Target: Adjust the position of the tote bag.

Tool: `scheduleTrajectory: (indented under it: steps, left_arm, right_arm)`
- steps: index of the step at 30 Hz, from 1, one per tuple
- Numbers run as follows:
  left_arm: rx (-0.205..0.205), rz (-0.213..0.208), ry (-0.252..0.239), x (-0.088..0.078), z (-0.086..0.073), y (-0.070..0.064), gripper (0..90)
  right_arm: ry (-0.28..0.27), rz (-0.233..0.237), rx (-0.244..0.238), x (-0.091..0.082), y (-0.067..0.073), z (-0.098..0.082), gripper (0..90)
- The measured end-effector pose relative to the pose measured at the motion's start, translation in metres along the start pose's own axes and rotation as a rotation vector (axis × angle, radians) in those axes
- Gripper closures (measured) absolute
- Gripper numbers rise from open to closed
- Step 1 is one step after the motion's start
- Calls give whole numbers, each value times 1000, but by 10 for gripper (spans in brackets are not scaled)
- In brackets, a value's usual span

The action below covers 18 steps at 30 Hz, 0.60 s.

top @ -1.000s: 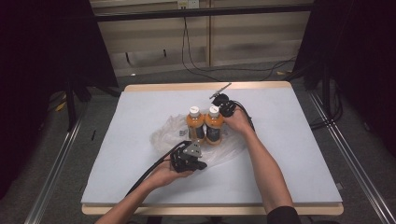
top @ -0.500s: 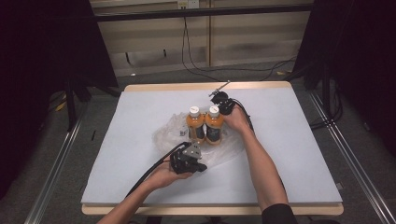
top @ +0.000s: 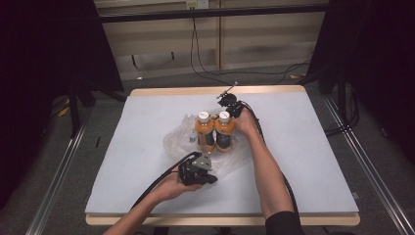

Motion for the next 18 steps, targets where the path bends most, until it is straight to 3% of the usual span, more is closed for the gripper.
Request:
scheduleTrajectory:
  steps: [3,4,7,11,14,18]
  left_arm:
    - [14,-8,16,-1,0,0,900]
    - [-8,-10,-1,0,0,-1,900]
    - [-14,-41,7,-1,-1,1,900]
    - [-49,-44,-18,0,-2,4,900]
    - [-48,-39,-17,-1,-2,5,900]
    - [-78,-70,-66,-5,2,5,900]
  right_arm:
    - [-8,-13,8,2,-3,2,900]
    - [1,-24,3,2,-2,3,900]
    - [6,-30,-9,1,-1,3,900]
    - [7,10,-11,-2,3,0,900]
    - [-17,28,-15,-9,5,-1,900]
    - [-82,73,-12,-22,9,0,900]
Point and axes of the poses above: each handheld gripper's, and its own axes: x roughly forward along the jaws, z roughly out of its top, y roughly to its left, the point moved 5 cm from there along x, roughly forward along the jaws, and after that the axes turned 9 degrees about z, right-handed, at the moved point
